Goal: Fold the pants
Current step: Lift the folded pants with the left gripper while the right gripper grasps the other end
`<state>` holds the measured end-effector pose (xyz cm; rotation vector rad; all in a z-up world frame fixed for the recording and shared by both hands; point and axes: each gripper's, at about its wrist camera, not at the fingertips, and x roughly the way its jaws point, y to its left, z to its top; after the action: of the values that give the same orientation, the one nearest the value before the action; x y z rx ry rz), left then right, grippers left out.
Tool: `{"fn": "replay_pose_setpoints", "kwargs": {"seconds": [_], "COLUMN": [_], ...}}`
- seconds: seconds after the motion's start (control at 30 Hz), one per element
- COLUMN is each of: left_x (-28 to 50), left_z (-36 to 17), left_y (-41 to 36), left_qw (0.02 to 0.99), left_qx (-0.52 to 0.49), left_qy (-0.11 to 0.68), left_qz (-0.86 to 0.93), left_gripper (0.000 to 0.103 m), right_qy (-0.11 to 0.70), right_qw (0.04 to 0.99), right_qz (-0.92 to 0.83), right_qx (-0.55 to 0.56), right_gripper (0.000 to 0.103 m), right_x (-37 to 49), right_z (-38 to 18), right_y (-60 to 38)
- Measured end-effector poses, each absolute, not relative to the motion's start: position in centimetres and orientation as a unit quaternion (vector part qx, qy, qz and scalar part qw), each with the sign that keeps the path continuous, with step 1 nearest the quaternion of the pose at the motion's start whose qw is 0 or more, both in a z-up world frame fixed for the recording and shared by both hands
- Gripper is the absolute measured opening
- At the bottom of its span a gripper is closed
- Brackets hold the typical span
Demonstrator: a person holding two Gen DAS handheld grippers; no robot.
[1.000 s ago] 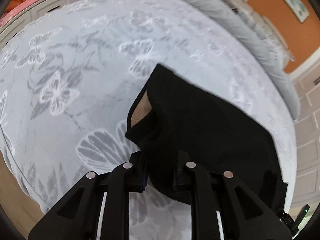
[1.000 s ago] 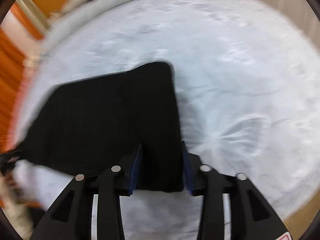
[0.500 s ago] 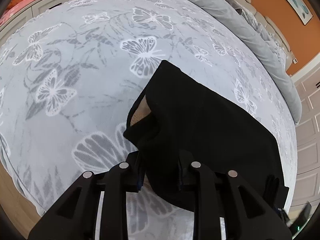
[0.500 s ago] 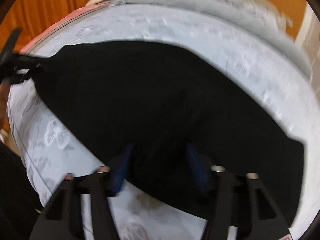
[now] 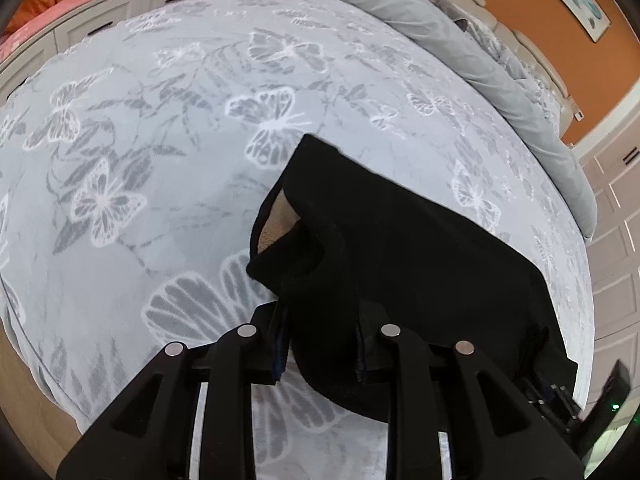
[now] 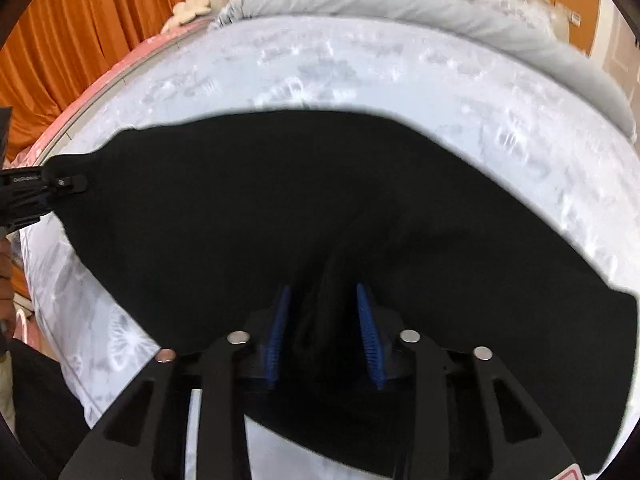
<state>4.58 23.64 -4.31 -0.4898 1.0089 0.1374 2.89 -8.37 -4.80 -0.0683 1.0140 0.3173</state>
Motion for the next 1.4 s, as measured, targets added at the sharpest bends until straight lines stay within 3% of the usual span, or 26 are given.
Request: {"fn": "replay_pose_setpoints", "kwargs": {"seconds": [0.03, 0.07, 0.13, 0.2, 0.23, 0.4, 0.43, 0.5, 0.53, 0.57, 0.7, 0.8, 0.93, 1.07, 1.13, 1.23, 1.3, 1.33, 1.4], "left_x": [4.5, 4.4, 4.0, 3.7, 3.5, 2.5, 2.0, 1.6, 1.5, 1.5, 3.0, 3.4, 0.5, -0.7, 0.5, 2.3, 3.9, 5.0, 5.6], "left_z": [-3.6, -2.8, -0.8, 1.2, 2.2, 5.9, 6.2, 5.7, 4.9, 4.5, 2.3, -1.0, -3.7, -6.2, -8.2, -7.6, -7.8, -7.9, -7.6], "left_y": [23.2, 22.7, 20.9, 18.6, 16.9, 6.4, 3.8, 0.5, -0.8, -1.0, 3.9, 13.4, 22.7, 27.2, 28.1, 27.6, 27.3, 27.2, 27.2], "left_qw": [0.852, 0.861, 0.880, 0.897, 0.904, 0.918, 0.915, 0.908, 0.906, 0.907, 0.897, 0.855, 0.812, 0.770, 0.748, 0.766, 0.771, 0.772, 0.779], "left_qx": [-0.224, -0.213, -0.183, -0.156, -0.148, -0.093, -0.084, -0.082, -0.083, -0.088, -0.159, -0.287, -0.371, -0.415, -0.433, -0.416, -0.420, -0.416, -0.418], "left_qy": [0.469, 0.460, 0.437, 0.414, 0.400, 0.362, 0.360, 0.368, 0.378, 0.380, 0.406, 0.430, 0.405, 0.416, 0.451, 0.446, 0.448, 0.451, 0.438], "left_qz": [0.057, 0.048, 0.032, 0.014, -0.009, -0.134, -0.159, -0.181, -0.172, -0.162, -0.075, 0.046, 0.200, 0.246, 0.223, 0.203, 0.168, 0.168, 0.164], "left_gripper": [0.023, 0.024, 0.024, 0.024, 0.020, 0.020, 0.025, 0.047, 0.073, 0.086, 0.088, 0.091, 0.091, 0.091, 0.097, 0.098, 0.094, 0.078, 0.021], "right_qy": [0.466, 0.445, 0.394, 0.368, 0.370, 0.389, 0.390, 0.393, 0.394, 0.395, 0.402, 0.404, 0.413, 0.417, 0.418, 0.419, 0.420, 0.421, 0.421], "right_qw": [0.871, 0.882, 0.912, 0.929, 0.928, 0.916, 0.916, 0.916, 0.915, 0.914, 0.911, 0.910, 0.908, 0.907, 0.907, 0.906, 0.906, 0.905, 0.905], "right_qz": [0.155, 0.154, 0.114, 0.048, 0.030, 0.012, 0.005, -0.009, -0.010, -0.009, -0.008, -0.001, 0.006, 0.014, 0.017, 0.024, 0.025, 0.026, 0.028], "right_qx": [-0.018, -0.002, 0.018, 0.016, 0.020, 0.100, 0.097, 0.085, 0.087, 0.092, 0.098, 0.090, 0.069, 0.056, 0.052, 0.052, 0.051, 0.052, 0.051], "right_gripper": [0.040, 0.055, 0.070, 0.070, 0.070, 0.070, 0.070, 0.070, 0.070, 0.070, 0.070, 0.070, 0.071, 0.071, 0.071, 0.071, 0.071, 0.071, 0.071], "right_x": [2.5, 2.1, 1.8, 1.6, 1.9, 2.5, 2.1, 2.2, 2.1, 1.5, 1.3, 1.1, 1.2, 1.1, 1.2, 1.5, 1.8, 1.9, 2.1], "right_z": [-3.4, -1.9, 0.9, 2.1, 2.2, 1.3, 1.3, 0.9, 0.8, 0.6, 0.3, 0.2, -0.3, -0.6, -0.7, -0.8, -1.0, -1.1, -1.0], "right_y": [-9.2, -10.4, -13.6, -17.2, -18.5, -23.9, -24.4, -25.0, -25.5, -25.5, -26.2, -26.0, -24.7, -23.2, -22.4, -21.4, -21.0, -20.8, -20.5]}}
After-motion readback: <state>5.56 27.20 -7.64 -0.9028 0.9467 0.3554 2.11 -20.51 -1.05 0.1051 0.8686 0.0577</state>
